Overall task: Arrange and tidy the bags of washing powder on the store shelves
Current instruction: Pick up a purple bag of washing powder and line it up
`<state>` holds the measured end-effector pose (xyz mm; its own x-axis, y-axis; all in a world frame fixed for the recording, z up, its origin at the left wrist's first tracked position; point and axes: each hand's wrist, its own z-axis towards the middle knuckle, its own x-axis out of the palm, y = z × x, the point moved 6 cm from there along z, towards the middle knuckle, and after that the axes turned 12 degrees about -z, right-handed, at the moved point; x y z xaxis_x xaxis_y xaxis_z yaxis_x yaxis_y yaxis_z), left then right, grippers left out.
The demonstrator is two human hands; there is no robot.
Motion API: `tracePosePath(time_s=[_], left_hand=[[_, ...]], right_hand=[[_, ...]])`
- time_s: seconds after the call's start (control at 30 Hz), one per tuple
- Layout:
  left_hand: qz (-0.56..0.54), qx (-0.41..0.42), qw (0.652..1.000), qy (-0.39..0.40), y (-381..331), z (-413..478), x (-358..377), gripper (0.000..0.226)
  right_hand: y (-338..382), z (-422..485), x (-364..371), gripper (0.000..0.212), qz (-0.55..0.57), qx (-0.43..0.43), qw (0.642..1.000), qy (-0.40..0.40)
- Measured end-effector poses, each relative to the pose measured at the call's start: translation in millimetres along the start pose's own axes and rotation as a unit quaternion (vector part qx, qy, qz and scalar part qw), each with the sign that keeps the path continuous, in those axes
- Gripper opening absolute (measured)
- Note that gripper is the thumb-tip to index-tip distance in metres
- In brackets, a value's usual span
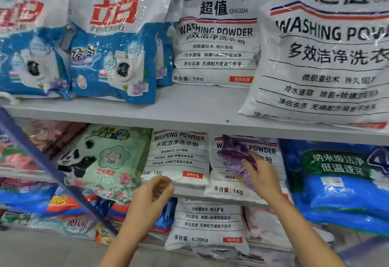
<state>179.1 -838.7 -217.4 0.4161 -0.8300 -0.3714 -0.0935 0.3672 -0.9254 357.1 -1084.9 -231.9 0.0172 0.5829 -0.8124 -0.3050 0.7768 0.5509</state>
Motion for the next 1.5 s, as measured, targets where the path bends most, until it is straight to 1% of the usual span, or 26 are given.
tracePosePath(time_s=[0.07,0.13,0.2,0.3,0.37,0.43,0.47,0.5,0.57,0.63,0.67,0.73,0.77,0.8,0.83,0.9,0.93,0.97,1.03,1.1,1.13,1.2,1.27,1.37,1.47,1.5], left_hand=[[-0.018,0.001,1.0,-0.009,-3.3,-1.9,-1.1,0.013],[-0.051,0.002,0.999,-0.009,-10.1,-5.9,-0.4,0.02],[-0.081,0.004,0.997,0.02,-19.9,-13.0,6.8,0.046],[-0.102,0.018,0.993,0.053,-38.9,-22.9,13.5,0.094],[-0.162,0.013,0.987,0.004,-46.6,-25.2,7.2,0.103],[-0.261,-0.041,0.964,-0.039,-43.4,-29.6,5.5,0.115],[-0.31,-0.077,0.947,-0.037,-42.5,-35.6,7.9,0.12],[-0.351,-0.109,0.93,-0.01,-41.3,-39.2,17.1,0.116],[-0.423,-0.123,0.897,0.026,-48.9,-47.1,31.0,0.081],[-0.463,-0.105,0.88,0.002,-60.2,-50.9,29.1,0.051],[-0.461,-0.095,0.882,-0.027,-64.8,-51.6,22.8,0.045],[-0.424,-0.071,0.898,-0.091,-71.2,-51.1,4.1,0.038],[-0.402,-0.058,0.906,-0.121,-74.5,-51.8,-7.0,0.032],[-0.38,-0.042,0.913,-0.144,-79.6,-54.0,-18.6,0.026],[-0.353,-0.02,0.921,-0.163,-86.5,-56.5,-30.0,0.024],[-0.283,0.035,0.94,-0.189,-101.0,-62.2,-54.3,0.022],[-0.248,0.063,0.946,-0.2,-107.9,-65.2,-66.3,0.022],[-0.224,0.083,0.948,-0.21,-113.0,-68.6,-78.1,0.023],[-0.201,0.095,0.95,-0.22,-115.6,-73.9,-100.0,0.029],[-0.185,0.095,0.952,-0.223,-113.3,-78.4,-121.8,0.038],[-0.173,0.098,0.953,-0.226,-112.2,-81.0,-134.3,0.04],[-0.133,0.115,0.957,-0.229,-110.6,-86.3,-164.1,0.037],[-0.092,0.124,0.966,-0.206,-107.7,-89.0,-198.0,0.033],[-0.048,0.123,0.978,-0.161,-97.9,-91.2,-260.9,0.04],[0.0,0.127,0.978,-0.165,-90.1,-94.5,-340.4,0.037],[0.03,0.132,0.979,-0.15,-91.0,-95.1,-363.1,0.037]], right_hand=[[7.6,-7.1,-13.7,0.014,0.174,0.0,0.983,0.057],[26.2,-17.7,-29.7,0.017,0.258,-0.038,0.957,0.124],[42.7,-28.7,-41.9,0.012,0.315,-0.063,0.926,0.2],[64.4,-37.3,-52.3,0.039,0.41,-0.041,0.859,0.304],[77.4,-38.5,-59.3,0.038,0.476,-0.033,0.819,0.319],[88.9,-41.8,-65.2,0.038,0.545,-0.029,0.779,0.31],[97.3,-44.7,-67.1,0.044,0.572,-0.028,0.76,0.308],[99.3,-47.3,-66.1,0.049,0.599,-0.021,0.742,0.3],[108.9,-55.6,-62.1,0.051,0.65,-0.01,0.692,0.313],[118.1,-63.2,-55.2,0.05,0.685,0.014,0.643,0.341],[118.6,-64.1,-51.3,0.048,0.688,0.029,0.643,0.336],[113.6,-61.2,-44.4,0.033,0.669,0.039,0.673,0.313],[116.1,-60.5,-43.7,0.031,0.658,0.022,0.683,0.317],[120.6,-60.6,-42.8,0.035,0.648,-0.002,0.686,0.332],[126.1,-61.2,-41.8,0.042,0.647,-0.021,0.677,0.35],[135.9,-59.1,-36.6,0.07,0.647,-0.034,0.669,0.364],[143.6,-58.4,-34.3,0.075,0.636,-0.046,0.679,0.364],[152.5,-57.6,-30.7,0.069,0.614,-0.059,0.701,0.358],[172.0,-57.7,-20.9,0.055,0.537,-0.096,0.764,0.346],[198.2,-64.1,-9.7,0.056,0.425,-0.164,0.819,0.349],[211.4,-68.6,-2.9,0.052,0.382,-0.192,0.832,0.353],[239.6,-78.7,11.3,0.044,0.347,-0.23,0.835,0.36],[267.7,-87.5,25.9,0.043,0.341,-0.249,0.834,0.355],[308.2,-94.4,45.8,0.042,0.337,-0.248,0.848,0.326],[344.9,-98.3,69.8,0.044,0.352,-0.239,0.85,0.311],[357.9,-101.6,78.8,0.047,0.358,-0.238,0.847,0.311]])
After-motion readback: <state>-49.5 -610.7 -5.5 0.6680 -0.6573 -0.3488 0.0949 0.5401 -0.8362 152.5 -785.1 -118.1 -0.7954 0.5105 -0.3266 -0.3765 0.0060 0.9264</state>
